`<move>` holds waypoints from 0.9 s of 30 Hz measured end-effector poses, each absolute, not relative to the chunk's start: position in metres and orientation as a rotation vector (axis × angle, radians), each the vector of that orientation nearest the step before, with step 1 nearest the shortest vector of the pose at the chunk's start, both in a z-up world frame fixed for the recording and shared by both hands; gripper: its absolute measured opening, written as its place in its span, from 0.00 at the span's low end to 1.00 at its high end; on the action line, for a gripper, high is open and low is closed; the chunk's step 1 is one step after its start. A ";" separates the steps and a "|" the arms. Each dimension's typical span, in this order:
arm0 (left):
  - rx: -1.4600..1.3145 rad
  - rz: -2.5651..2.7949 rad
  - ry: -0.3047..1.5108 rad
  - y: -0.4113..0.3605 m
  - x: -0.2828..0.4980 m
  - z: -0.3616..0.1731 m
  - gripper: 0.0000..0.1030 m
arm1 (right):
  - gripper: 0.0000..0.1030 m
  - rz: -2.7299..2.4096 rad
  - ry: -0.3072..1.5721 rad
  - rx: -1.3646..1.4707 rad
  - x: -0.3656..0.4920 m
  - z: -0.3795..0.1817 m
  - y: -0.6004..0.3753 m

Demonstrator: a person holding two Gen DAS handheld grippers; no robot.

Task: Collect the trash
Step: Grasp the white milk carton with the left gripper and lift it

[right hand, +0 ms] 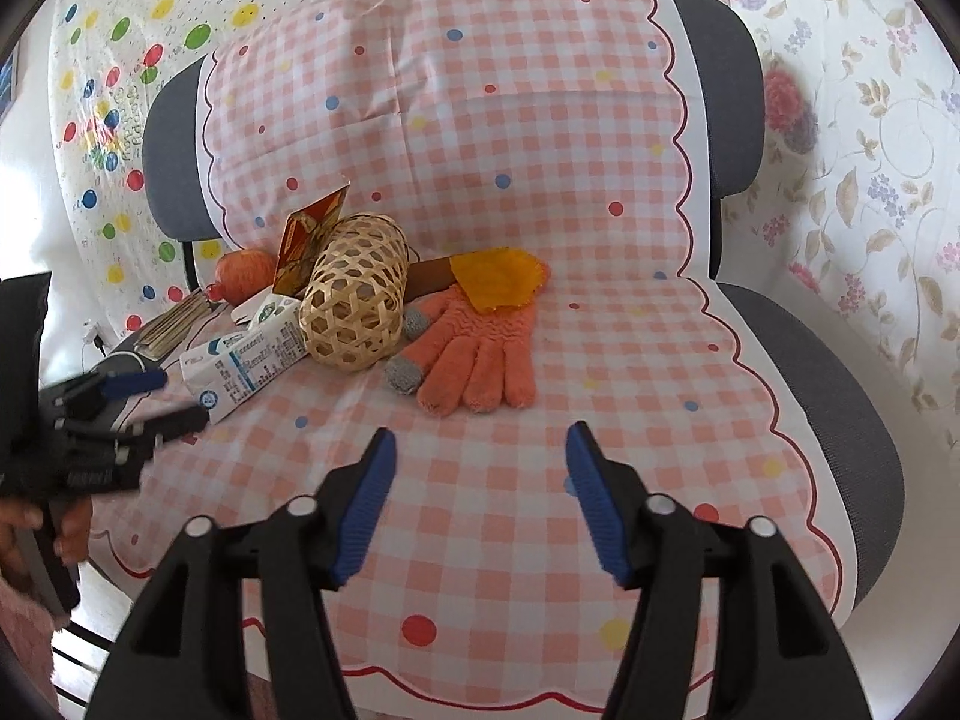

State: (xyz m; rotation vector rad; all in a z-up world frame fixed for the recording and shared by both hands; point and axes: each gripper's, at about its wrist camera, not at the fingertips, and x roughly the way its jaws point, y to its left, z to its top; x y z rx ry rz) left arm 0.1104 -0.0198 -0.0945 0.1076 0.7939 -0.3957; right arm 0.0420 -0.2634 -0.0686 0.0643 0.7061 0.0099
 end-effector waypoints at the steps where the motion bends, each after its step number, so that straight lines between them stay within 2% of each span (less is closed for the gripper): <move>1: 0.094 -0.388 0.800 -0.014 0.117 -0.096 0.87 | 0.60 0.014 0.708 0.063 0.043 -0.069 -0.262; 6: 0.056 -0.405 0.835 -0.010 0.143 -0.105 0.87 | 0.68 0.021 0.708 0.037 0.049 -0.071 -0.256; 14: 0.015 -0.478 0.869 -0.024 0.167 -0.112 0.85 | 0.69 0.022 0.721 0.037 0.050 -0.073 -0.254; 15: 0.007 -0.479 0.868 -0.023 0.166 -0.112 0.84 | 0.69 0.023 0.723 0.035 0.049 -0.074 -0.253; 16: 0.000 -0.461 0.862 -0.020 0.162 -0.111 0.74 | 0.69 0.024 0.724 0.032 0.048 -0.074 -0.253; 27: -0.021 -0.233 0.708 0.031 0.095 -0.066 0.71 | 0.69 0.072 0.689 0.017 0.057 -0.056 -0.232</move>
